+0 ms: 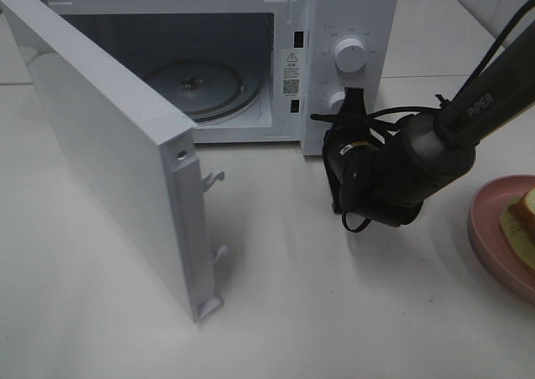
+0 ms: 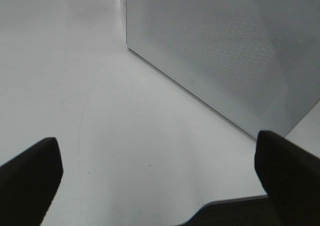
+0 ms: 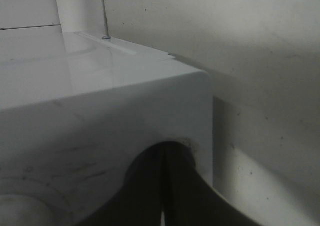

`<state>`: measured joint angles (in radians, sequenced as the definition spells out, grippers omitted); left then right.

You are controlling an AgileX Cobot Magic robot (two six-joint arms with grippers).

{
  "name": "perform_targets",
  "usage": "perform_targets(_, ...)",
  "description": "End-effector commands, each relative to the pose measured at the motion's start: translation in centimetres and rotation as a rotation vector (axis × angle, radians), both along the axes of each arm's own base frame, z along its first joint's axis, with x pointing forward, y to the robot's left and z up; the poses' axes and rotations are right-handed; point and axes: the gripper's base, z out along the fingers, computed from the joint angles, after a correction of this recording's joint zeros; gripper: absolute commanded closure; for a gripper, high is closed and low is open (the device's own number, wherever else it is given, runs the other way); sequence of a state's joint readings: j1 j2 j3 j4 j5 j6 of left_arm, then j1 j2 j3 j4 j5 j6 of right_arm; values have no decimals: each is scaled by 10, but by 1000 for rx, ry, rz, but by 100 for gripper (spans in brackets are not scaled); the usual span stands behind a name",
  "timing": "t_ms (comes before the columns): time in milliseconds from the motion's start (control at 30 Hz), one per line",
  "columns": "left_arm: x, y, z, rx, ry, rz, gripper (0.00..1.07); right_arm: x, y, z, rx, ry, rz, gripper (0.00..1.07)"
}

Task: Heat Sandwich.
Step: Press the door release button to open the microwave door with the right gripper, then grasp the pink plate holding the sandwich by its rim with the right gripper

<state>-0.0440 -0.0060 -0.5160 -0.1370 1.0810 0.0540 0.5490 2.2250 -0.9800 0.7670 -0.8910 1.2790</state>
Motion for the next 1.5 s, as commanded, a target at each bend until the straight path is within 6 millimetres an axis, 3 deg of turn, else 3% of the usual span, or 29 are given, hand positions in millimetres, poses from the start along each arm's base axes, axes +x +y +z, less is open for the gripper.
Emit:
perform_targets(33,-2,0,0,-9,-26,1,8,31,-2,30,-10,-206,16,107)
perform_targets(400,-2,0,0,-9,-26,1,8,25,2,29,16,-135,37,107)
perform_targets(867,-2,0,0,-9,-26,1,8,-7,11,22,43,-5,104,107)
perform_targets(1267,-2,0,0,-9,-26,1,8,-51,-3,30,6,90,165,107)
perform_targets(1500,-2,0,0,-9,-26,1,8,-76,-11,49,-23,119,277,107)
